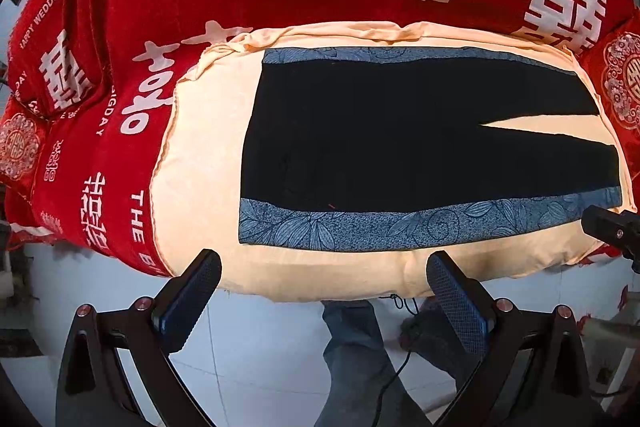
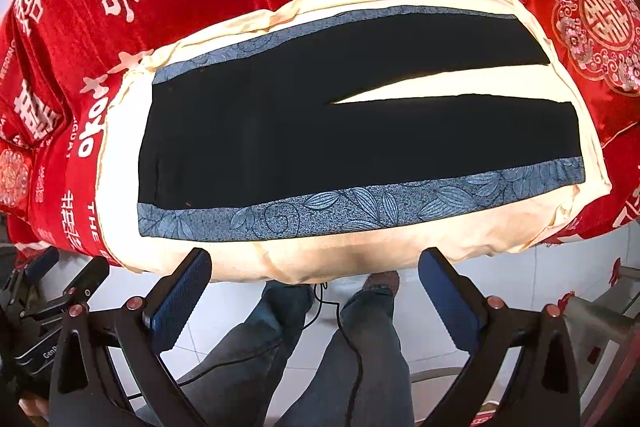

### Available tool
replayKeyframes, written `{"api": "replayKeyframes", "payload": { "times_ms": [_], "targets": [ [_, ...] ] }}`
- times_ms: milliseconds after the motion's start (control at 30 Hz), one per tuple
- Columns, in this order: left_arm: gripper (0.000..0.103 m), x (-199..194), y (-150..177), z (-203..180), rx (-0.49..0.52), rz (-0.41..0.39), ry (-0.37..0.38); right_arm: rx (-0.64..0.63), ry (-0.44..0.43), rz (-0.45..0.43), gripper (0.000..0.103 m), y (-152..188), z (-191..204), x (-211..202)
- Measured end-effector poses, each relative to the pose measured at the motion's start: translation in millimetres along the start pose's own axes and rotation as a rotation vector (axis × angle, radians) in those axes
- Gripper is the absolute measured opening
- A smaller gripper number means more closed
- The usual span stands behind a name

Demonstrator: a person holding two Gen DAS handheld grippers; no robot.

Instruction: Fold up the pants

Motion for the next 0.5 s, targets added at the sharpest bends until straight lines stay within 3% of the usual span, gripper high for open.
{"api": "replayKeyframes", "payload": {
  "times_ms": [500],
  "targets": [
    [0.103, -4.2, 14.5, -18.0, -0.050, 0.028, -0.035, -0.102, 0.007, -0.022, 0.103, 2.0, -10.8, -6.9]
  ]
}}
Point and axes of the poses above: each gripper's, at about its wrist camera, not at the fingertips, and x roughly the way its jaws point, z to its left, y to its underside, the point moved 10 cm from there along x, roughly the way its jaws point, and after that the axes turned 3 degrees about y, right-handed, at the moved point
